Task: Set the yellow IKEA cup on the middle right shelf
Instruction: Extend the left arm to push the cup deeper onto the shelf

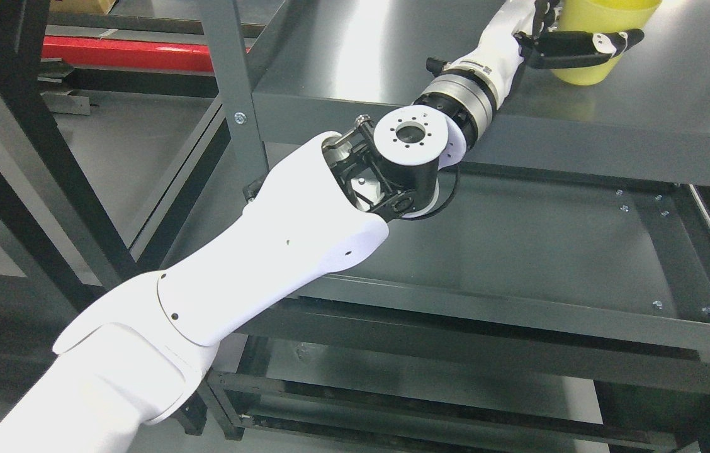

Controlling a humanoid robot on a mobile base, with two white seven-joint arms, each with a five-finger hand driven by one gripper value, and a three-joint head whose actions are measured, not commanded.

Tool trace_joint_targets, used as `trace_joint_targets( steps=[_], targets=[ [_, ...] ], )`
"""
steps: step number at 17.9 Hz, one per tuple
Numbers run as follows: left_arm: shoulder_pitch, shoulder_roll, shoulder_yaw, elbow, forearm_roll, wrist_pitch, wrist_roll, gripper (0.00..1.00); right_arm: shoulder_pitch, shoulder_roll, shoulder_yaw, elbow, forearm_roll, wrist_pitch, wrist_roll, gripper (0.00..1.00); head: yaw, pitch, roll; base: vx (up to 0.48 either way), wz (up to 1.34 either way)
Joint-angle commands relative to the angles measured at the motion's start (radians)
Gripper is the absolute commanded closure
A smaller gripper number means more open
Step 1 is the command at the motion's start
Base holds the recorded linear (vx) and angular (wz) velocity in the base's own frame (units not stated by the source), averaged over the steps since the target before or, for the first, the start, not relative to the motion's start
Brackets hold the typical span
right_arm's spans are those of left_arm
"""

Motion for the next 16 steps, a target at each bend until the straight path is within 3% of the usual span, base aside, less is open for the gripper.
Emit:
trace_joint_targets(
  steps=[1, 3, 4, 8, 9, 12, 14, 16],
  targets=[
    [0.008, 0.018, 0.020, -0.001, -0.008, -0.010, 0.000, 0.26, 0.014, -0.017, 0.017, 0.000, -0.025, 0.001, 0.001, 0.01, 0.0000, 0.000, 0.000, 0.000, 0.00],
    [0.015, 0.018, 0.037, -0.002, -0.008, -0.089, 0.012, 0.77, 0.014, -0.017, 0.017, 0.000, -0.025, 0.001, 0.001, 0.01, 0.0000, 0.000, 0.000, 0.000, 0.00],
    [0.015, 0.018, 0.037, -0.002, -0.011, -0.140, 0.018, 0.97, 0.014, -0.017, 0.017, 0.000, -0.025, 0.001, 0.001, 0.01, 0.0000, 0.000, 0.000, 0.000, 0.00],
    [0.017, 0.018, 0.034, -0.001, -0.037, -0.147, 0.034, 0.99, 0.014, -0.017, 0.017, 0.000, -0.025, 0.001, 0.001, 0.01, 0.0000, 0.000, 0.000, 0.000, 0.00],
    [0.017, 0.018, 0.034, -0.001, -0.037, -0.145, 0.031, 0.90, 0.014, -0.017, 0.017, 0.000, -0.025, 0.001, 0.001, 0.01, 0.0000, 0.000, 0.000, 0.000, 0.00],
    [0.018, 0.018, 0.031, -0.001, -0.062, -0.023, 0.012, 0.23, 0.014, -0.017, 0.017, 0.000, -0.025, 0.001, 0.001, 0.01, 0.0000, 0.000, 0.000, 0.000, 0.00],
    [0.026, 0.018, 0.031, -0.001, -0.103, 0.013, 0.006, 0.06, 0.014, -0.017, 0.017, 0.000, -0.025, 0.001, 0.001, 0.01, 0.0000, 0.000, 0.000, 0.000, 0.00],
    [0.028, 0.018, 0.031, -0.001, -0.117, 0.011, -0.005, 0.02, 0.014, -0.017, 0.017, 0.000, -0.025, 0.001, 0.001, 0.01, 0.0000, 0.000, 0.000, 0.000, 0.00]
  ],
)
